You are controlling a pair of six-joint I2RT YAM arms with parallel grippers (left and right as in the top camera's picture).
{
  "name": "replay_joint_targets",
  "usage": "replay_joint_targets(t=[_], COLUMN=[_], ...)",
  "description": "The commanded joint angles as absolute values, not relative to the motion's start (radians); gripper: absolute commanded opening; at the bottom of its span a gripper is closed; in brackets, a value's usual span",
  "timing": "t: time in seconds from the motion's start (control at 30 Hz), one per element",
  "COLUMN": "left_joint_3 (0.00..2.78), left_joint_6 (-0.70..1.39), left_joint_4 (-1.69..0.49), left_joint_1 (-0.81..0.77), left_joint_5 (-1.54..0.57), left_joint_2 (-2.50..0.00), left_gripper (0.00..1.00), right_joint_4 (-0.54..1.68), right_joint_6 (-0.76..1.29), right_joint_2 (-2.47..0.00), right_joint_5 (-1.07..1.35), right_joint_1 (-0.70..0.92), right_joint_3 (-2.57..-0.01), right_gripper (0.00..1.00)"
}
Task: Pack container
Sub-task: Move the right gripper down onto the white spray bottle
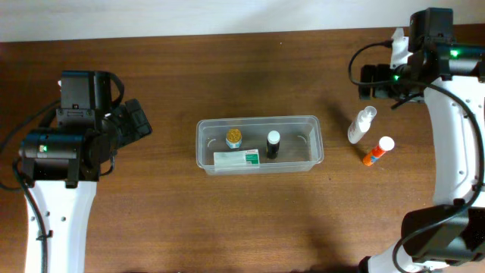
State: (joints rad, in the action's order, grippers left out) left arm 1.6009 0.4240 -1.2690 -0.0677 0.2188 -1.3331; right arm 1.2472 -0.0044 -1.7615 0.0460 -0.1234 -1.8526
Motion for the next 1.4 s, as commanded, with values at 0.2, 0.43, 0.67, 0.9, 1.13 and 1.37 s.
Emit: replay_joint_targets(t=[0.2,0.43,0.67,0.9,1.13,1.37], left_joint_3=[1.607,1.607,1.607,1.607,1.607,1.607], left_joint_6=[0.429,0.429,0.429,0.429,0.429,0.429], left_joint_4=[-1.269,-1.269,-1.269,-1.269,-1.269,-1.269], left_joint_1=[-0.062,-0.062,-0.062,-0.062,-0.062,-0.062], left_joint_5=[0.233,0.233,0.233,0.233,0.233,0.233], left_joint_2=[-1.327,-1.327,-1.327,-1.327,-1.327,-1.327], left_gripper=[0.99,1.0,0.99,0.99,0.99,1.0], right_joint_4=[1.104,1.019,1.036,1.028,1.012,0.993], right_joint_6=[0.008,0.009,0.008,0.009,0.016,0.015], right_joint_2=[-1.776,-1.776,-1.776,-1.778,-1.799,-1.837], right_joint_5=[0.12,0.085,0.007,0.007,0.01,0.01], right_joint_1=[-0.119,-0.119,-0.119,-0.119,-0.118,-0.118], right_joint_3=[-1.657,-1.514,-1.491,-1.486,-1.485,-1.486], right_gripper=[0.98,0.98,0.98,0.99,0.87,0.86])
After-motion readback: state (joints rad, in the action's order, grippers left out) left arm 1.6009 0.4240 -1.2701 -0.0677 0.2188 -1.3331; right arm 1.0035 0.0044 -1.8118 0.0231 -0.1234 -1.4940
